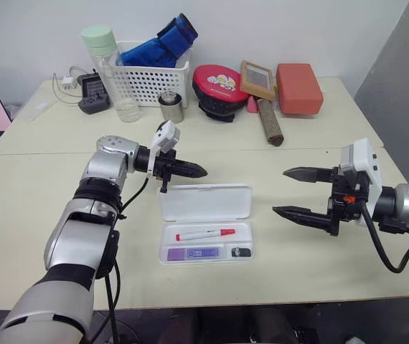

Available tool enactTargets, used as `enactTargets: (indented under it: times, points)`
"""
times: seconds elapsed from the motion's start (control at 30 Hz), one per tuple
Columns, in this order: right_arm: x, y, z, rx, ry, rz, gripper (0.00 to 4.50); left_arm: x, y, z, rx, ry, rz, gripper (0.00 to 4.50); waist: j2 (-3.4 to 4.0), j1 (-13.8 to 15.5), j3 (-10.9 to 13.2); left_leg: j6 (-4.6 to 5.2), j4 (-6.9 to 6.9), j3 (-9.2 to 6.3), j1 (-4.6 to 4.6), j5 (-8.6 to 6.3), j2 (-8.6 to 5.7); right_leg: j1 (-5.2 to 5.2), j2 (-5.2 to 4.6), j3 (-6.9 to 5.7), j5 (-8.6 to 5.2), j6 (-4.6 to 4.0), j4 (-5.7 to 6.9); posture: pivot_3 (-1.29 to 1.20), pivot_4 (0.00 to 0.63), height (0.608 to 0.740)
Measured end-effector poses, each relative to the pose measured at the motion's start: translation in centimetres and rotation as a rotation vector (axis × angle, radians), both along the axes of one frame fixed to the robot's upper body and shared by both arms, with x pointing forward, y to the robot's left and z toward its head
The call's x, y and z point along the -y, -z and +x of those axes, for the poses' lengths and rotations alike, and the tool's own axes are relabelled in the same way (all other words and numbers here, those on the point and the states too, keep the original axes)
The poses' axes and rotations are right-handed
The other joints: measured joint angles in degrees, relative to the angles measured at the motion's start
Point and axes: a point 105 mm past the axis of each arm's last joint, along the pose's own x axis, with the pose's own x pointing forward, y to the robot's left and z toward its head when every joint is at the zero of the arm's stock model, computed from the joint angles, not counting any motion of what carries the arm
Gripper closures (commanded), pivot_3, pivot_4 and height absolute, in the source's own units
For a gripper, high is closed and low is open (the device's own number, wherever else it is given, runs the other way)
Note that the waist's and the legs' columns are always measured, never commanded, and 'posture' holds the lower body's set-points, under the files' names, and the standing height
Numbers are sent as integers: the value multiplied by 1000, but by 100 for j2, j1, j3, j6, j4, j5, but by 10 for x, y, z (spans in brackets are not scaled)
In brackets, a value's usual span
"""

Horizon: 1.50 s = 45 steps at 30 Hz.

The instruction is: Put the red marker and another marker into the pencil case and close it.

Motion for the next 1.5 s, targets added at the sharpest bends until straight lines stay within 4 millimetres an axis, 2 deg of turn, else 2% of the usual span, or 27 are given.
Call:
enactTargets:
  times: [0.47,0.97,1.17,1.5]
  points:
    - [0,-1,0,3,2,-1,0,7,0,-15,16,67,27,4440,0,2,0,0,1,1,1,0,1,1,0,1,0,0,0,0,150,740]
    - [3,-1,3,11,17,-10,0,12,1,-44,35,159,42,4440,2,9,-1,0,1,1,3,0,2,5,-1,3,0,-1,-1,0,150,740]
    - [4,-1,3,14,20,-13,0,20,19,-66,-19,219,69,4440,2,7,-1,0,1,1,4,0,3,5,0,4,0,-1,-1,0,150,740]
    - [4,-1,3,15,15,-16,0,25,36,-86,-75,243,78,4440,3,9,-1,1,0,1,4,0,3,6,-1,4,0,-1,-2,0,150,740]
